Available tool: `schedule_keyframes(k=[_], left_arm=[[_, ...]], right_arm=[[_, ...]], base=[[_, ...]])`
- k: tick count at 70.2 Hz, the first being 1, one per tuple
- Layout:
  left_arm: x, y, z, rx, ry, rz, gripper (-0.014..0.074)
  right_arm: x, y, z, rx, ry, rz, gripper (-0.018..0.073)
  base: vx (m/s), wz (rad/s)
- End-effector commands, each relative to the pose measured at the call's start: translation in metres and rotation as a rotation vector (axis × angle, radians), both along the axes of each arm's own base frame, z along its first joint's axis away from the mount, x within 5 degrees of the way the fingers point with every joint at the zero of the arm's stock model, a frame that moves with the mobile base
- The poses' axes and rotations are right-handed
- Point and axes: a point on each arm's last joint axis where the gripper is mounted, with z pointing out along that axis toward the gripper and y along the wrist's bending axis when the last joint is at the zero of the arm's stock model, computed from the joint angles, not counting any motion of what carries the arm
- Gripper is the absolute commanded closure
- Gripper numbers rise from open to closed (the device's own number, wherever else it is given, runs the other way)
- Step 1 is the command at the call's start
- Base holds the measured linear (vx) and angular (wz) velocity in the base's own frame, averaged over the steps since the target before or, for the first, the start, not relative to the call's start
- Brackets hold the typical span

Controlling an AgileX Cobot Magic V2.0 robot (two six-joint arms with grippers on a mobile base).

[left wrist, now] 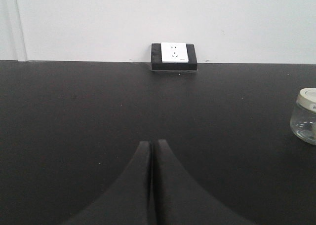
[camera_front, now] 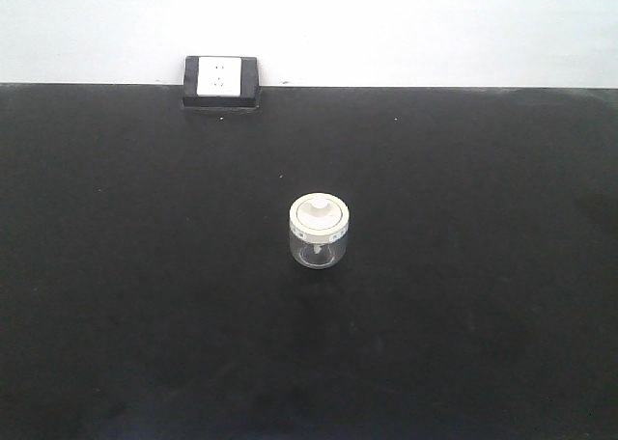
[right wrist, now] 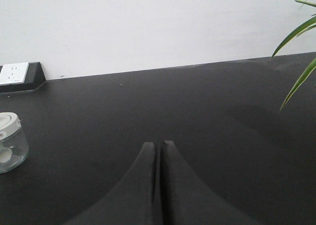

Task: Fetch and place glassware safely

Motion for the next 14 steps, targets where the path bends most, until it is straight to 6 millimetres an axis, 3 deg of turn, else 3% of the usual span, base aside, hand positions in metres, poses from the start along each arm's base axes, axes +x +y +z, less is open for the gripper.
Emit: schedule_keyframes(k=[1,14], left_arm=[[0.0004,-0.0004,-0.0025,-0.018,-0.051,-0.006,0.0603],[0.0004,-0.0004,-0.0025,-0.018,-0.051,-0.006,0.0603]], right_arm=[[-0.0001,0.0004,0.0006,-0.016,-0.064,0.002,0.0563],[-0.0001,0.0004,0.0006,-0.016,-0.064,0.002,0.0563]], base=[[0.00,0.00],[0.00,0.00]])
